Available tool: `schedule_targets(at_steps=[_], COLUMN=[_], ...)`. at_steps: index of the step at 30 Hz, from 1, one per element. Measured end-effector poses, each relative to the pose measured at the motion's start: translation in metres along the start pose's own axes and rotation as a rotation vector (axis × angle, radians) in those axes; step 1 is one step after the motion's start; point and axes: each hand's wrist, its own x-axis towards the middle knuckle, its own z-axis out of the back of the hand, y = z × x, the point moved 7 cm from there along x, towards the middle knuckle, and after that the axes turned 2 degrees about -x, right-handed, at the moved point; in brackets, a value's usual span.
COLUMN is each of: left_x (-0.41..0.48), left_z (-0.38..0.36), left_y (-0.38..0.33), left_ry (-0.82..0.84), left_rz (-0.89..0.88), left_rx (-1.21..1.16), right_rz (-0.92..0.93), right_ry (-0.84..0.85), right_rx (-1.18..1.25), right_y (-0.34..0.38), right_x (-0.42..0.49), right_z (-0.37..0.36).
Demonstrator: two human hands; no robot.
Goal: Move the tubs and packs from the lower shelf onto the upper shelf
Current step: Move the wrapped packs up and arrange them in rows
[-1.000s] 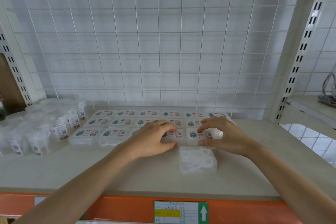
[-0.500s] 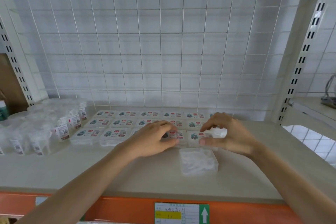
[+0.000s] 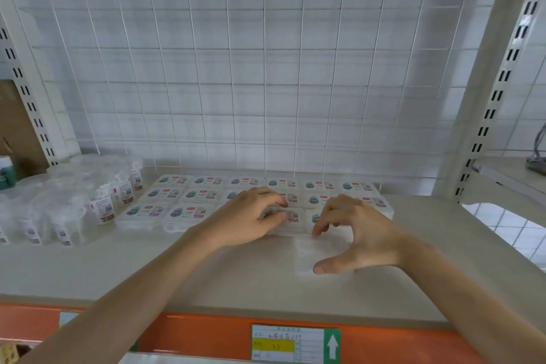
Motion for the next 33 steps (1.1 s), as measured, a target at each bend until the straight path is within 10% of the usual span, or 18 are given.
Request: schedule_targets(at_steps=[9, 19, 33], left_x=[-0.003, 0.015, 0.016], left_z=[0.029, 0.01, 0.016], left_y=[-0.009, -0.045, -0.026], left_ry=[-0.268, 0.033, -0.14], left_rz=[0.032, 0.185, 0.222], left_rx=[-0.358, -0.458, -0.877], right_rz=[-0.058, -0.138, -0.339], right_ry=[-0.44, -0.404, -0.393], right_rx=[0.28, 0.229, 0.769], right_y=[-0.016, -0.027, -0.051], right_x=[-0.008, -0.005, -0.005], right_z=[0.038, 0.034, 0.029])
